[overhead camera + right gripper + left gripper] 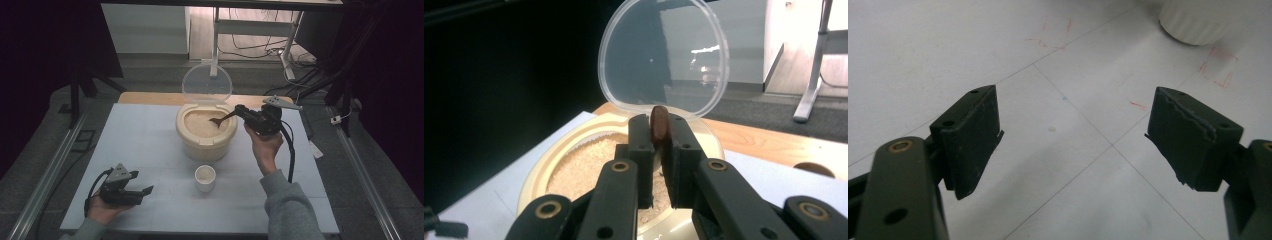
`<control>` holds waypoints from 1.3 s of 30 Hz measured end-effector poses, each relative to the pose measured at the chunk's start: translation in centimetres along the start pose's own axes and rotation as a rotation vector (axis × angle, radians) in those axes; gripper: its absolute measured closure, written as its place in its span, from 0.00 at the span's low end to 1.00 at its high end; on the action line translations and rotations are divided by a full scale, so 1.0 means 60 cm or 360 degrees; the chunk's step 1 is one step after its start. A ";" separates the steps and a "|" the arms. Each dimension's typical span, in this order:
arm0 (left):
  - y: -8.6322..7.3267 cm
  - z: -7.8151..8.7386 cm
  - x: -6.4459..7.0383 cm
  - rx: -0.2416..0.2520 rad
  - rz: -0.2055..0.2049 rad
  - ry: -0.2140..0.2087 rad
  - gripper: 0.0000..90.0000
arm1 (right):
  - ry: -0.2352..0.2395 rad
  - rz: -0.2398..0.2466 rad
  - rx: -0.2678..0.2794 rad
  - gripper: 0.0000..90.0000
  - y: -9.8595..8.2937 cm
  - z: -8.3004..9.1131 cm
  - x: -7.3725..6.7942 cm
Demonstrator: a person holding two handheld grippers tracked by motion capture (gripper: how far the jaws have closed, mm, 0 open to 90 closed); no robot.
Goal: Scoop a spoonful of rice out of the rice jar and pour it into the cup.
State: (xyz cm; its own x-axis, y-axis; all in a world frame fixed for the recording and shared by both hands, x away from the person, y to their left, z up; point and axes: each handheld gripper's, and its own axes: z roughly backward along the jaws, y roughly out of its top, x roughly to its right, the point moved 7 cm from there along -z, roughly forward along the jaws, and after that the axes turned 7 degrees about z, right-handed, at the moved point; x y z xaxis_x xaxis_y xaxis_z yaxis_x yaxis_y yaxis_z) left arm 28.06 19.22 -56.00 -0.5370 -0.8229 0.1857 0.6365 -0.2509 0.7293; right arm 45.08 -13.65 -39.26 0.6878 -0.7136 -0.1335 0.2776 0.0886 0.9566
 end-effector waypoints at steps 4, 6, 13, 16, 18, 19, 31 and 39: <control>0.000 -0.001 0.000 -0.0002 -0.0003 0.0002 0.23 | 0.0032 -0.0126 -0.0017 0.92 -0.007 0.000 0.005; 0.001 -0.001 0.000 -0.0001 -0.0002 0.0002 0.23 | 0.0033 -0.0157 -0.0017 0.92 -0.009 0.000 0.007; 0.001 -0.001 0.000 -0.0001 -0.0002 0.0002 0.23 | 0.0046 -0.0392 -0.0010 0.92 -0.019 0.005 0.025; 0.001 -0.001 -0.001 0.0000 -0.0002 0.0002 0.23 | 0.0051 -0.0468 0.0001 0.92 -0.022 0.007 0.031; 0.001 0.000 -0.001 0.0001 -0.0004 0.0003 0.23 | 0.0057 -0.0508 0.0005 0.92 -0.022 0.009 0.035; 0.001 0.000 -0.001 0.0000 -0.0004 0.0003 0.23 | 0.0061 -0.0528 0.0009 0.92 -0.023 0.009 0.037; 0.001 0.000 0.000 0.0001 -0.0010 0.0004 0.23 | 0.0090 -0.0709 0.0038 0.92 -0.024 0.020 0.053; 0.001 -0.001 0.001 0.0000 -0.0015 0.0003 0.23 | 0.0132 -0.0911 0.0026 0.92 -0.034 0.019 0.069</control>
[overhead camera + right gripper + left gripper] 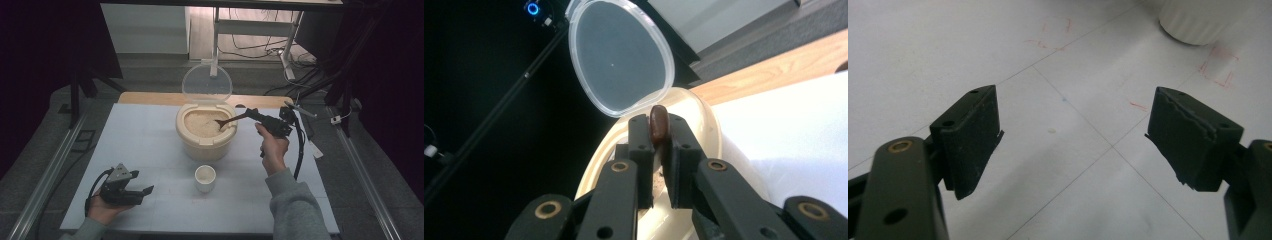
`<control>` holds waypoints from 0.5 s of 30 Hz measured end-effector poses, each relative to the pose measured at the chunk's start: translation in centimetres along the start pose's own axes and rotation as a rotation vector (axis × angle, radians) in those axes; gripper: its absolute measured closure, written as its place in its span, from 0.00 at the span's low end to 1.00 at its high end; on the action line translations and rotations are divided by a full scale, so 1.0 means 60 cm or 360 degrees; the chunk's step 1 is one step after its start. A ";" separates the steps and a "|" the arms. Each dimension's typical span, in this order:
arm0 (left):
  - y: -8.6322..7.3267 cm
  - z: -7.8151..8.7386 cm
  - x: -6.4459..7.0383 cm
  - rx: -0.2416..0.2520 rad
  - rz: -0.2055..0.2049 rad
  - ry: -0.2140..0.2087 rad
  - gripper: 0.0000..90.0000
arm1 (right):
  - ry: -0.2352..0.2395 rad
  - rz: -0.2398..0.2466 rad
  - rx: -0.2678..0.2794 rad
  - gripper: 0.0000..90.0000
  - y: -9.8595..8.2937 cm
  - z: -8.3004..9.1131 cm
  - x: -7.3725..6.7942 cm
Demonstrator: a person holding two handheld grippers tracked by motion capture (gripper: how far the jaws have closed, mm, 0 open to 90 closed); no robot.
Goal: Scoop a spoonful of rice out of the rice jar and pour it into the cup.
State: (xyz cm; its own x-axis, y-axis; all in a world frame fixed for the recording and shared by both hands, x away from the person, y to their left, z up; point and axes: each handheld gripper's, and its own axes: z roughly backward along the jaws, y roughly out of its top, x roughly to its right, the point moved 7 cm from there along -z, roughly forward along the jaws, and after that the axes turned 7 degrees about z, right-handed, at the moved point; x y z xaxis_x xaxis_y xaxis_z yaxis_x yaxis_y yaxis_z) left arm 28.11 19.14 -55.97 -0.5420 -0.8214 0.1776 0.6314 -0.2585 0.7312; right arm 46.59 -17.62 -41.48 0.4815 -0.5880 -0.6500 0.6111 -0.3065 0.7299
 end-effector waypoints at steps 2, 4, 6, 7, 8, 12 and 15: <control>0.000 0.000 -0.001 -0.0001 -0.0006 0.0005 0.23 | 0.0009 -0.0026 0.0005 0.92 0.000 0.001 0.004; 0.000 0.000 -0.002 -0.0001 -0.0006 0.0007 0.23 | 0.0010 -0.0028 0.0010 0.92 0.001 0.002 0.005; 0.000 0.000 -0.002 0.0000 -0.0007 0.0006 0.23 | 0.0014 -0.0038 0.0023 0.92 0.003 0.003 0.004; 0.000 0.000 -0.002 -0.0001 -0.0008 0.0006 0.23 | 0.0019 -0.0045 0.0029 0.92 0.004 0.004 0.004; 0.000 0.000 -0.001 -0.0001 -0.0008 0.0006 0.23 | 0.0025 -0.0052 0.0036 0.92 0.005 0.005 0.003; 0.000 -0.001 -0.001 -0.0003 -0.0008 0.0006 0.23 | 0.0042 -0.0066 0.0047 0.92 0.008 0.009 0.004; 0.000 -0.001 -0.001 -0.0004 -0.0010 0.0007 0.23 | 0.0045 -0.0070 0.0065 0.92 0.011 0.012 0.005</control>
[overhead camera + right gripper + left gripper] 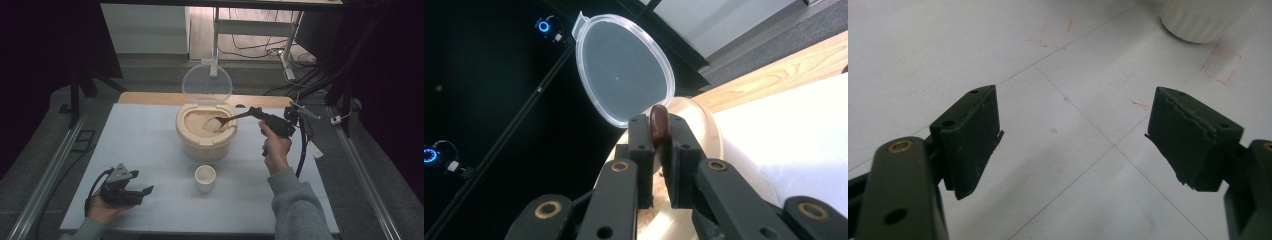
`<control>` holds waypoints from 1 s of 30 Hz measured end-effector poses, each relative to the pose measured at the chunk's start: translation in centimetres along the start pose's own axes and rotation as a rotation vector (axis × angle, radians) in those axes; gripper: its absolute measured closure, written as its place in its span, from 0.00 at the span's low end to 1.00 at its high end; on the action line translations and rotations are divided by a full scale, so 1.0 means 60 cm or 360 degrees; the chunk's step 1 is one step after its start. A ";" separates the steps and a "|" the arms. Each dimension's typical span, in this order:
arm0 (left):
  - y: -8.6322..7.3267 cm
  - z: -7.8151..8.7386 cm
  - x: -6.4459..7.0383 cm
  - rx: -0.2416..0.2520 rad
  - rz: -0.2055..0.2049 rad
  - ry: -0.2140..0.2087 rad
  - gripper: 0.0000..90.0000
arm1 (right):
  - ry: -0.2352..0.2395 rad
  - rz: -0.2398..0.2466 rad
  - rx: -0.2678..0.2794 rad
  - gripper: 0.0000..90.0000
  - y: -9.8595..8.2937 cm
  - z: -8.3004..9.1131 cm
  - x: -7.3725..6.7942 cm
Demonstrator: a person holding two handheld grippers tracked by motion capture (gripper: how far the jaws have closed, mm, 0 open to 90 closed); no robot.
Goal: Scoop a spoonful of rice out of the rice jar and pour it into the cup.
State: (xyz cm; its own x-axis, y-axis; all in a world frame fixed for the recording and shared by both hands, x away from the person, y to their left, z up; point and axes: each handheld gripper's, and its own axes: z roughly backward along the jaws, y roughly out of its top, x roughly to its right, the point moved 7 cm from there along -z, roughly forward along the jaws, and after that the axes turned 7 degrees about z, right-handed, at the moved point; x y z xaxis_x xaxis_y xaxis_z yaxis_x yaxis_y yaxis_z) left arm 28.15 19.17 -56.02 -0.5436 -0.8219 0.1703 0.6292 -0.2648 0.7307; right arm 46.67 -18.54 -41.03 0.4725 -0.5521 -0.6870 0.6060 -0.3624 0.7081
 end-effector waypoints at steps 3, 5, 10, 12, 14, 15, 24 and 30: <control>0.000 -0.001 0.000 -0.0002 0.0001 0.0000 0.23 | 0.0016 -0.0010 0.0008 0.92 0.002 0.003 0.000; 0.000 -0.001 0.000 -0.0005 -0.0004 0.0002 0.23 | 0.0019 -0.0013 0.0010 0.92 0.003 0.005 0.000; 0.000 0.000 0.000 -0.0001 -0.0001 0.0004 0.23 | 0.0045 -0.0017 0.0024 0.92 0.006 0.009 -0.004; 0.000 0.000 -0.001 0.0001 -0.0001 0.0006 0.23 | 0.0056 -0.0021 0.0026 0.92 0.007 0.012 -0.005; 0.001 0.001 -0.001 0.0004 -0.0003 0.0009 0.23 | 0.0063 -0.0023 0.0029 0.92 0.008 0.014 -0.006; 0.001 0.001 -0.001 0.0004 -0.0002 0.0009 0.23 | 0.0060 -0.0023 0.0033 0.92 0.008 0.014 -0.006; -0.001 0.000 -0.003 -0.0003 0.0004 0.0012 0.23 | 0.0077 -0.0026 0.0013 0.92 0.006 0.015 -0.008; -0.001 -0.001 -0.003 -0.0006 0.0001 0.0014 0.23 | 0.0080 -0.0034 0.0006 0.92 0.005 0.017 -0.008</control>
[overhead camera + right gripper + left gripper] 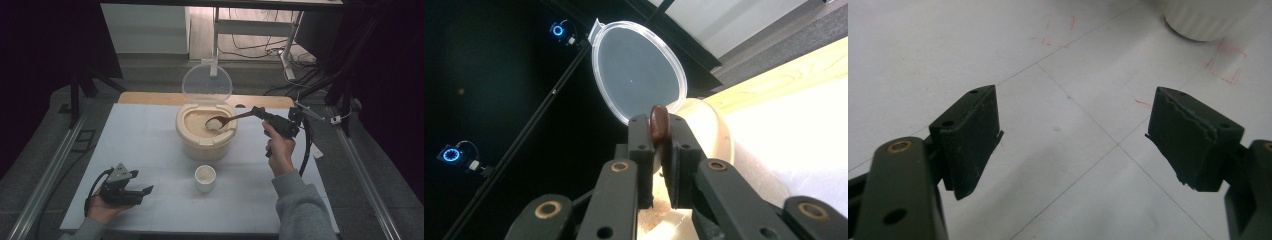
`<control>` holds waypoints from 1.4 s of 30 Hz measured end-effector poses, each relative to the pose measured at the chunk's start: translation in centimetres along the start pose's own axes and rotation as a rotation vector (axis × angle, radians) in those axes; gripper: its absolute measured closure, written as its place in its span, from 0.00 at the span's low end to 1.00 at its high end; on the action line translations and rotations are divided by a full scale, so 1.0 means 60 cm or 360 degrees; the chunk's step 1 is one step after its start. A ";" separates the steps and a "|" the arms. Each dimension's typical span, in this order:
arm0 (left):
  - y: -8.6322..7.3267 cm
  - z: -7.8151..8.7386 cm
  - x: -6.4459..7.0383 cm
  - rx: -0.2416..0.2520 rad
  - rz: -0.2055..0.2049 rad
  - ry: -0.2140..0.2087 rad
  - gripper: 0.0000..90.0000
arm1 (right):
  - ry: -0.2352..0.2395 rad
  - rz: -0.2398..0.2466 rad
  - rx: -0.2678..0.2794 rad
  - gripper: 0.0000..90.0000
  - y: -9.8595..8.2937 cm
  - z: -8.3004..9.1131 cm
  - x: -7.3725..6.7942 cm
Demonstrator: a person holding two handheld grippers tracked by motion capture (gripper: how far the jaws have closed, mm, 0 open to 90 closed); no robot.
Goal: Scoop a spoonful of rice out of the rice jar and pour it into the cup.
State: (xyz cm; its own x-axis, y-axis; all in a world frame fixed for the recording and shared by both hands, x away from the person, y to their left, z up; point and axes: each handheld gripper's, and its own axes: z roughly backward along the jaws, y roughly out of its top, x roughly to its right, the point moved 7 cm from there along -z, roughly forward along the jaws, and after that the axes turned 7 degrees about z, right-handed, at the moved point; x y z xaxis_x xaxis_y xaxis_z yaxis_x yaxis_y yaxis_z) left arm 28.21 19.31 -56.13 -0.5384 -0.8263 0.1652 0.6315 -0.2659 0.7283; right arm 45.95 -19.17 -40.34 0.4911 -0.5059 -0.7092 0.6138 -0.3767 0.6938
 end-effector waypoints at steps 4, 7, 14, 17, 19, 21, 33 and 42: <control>0.000 0.001 -0.001 0.0002 -0.0001 0.0002 0.22 | 0.0027 -0.0005 -0.0012 0.92 -0.002 0.003 -0.004; 0.000 0.001 -0.002 0.0002 0.0000 0.0002 0.22 | 0.0061 -0.0013 -0.0019 0.92 -0.005 0.007 -0.012; 0.000 0.001 -0.002 0.0000 -0.0001 0.0004 0.22 | 0.0161 -0.0025 -0.0083 0.92 -0.028 0.023 -0.032; 0.001 0.001 -0.001 0.0001 -0.0002 0.0006 0.23 | 0.0186 -0.0035 -0.0108 0.92 -0.038 0.031 -0.037; 0.001 0.001 0.000 0.0001 -0.0004 0.0006 0.22 | 0.0196 -0.0032 -0.0129 0.92 -0.046 0.036 -0.038; 0.001 0.001 0.000 0.0000 -0.0005 0.0006 0.22 | 0.0205 -0.0039 -0.0148 0.92 -0.054 0.041 -0.037; 0.000 -0.001 -0.002 -0.0004 0.0004 0.0008 0.22 | 0.0190 -0.0018 -0.0293 0.92 -0.103 0.053 -0.025; -0.002 -0.002 -0.001 -0.0011 0.0003 0.0004 0.22 | 0.0135 0.0021 -0.0362 0.92 -0.124 0.051 -0.014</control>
State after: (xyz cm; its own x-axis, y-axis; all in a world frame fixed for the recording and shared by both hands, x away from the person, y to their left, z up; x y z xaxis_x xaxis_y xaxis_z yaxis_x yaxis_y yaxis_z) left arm 28.27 19.34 -56.30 -0.5358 -0.8280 0.1649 0.6363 -0.2676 0.7236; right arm 39.09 -18.35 -44.50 0.5441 -0.4389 -0.7151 0.7257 -0.1814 0.6636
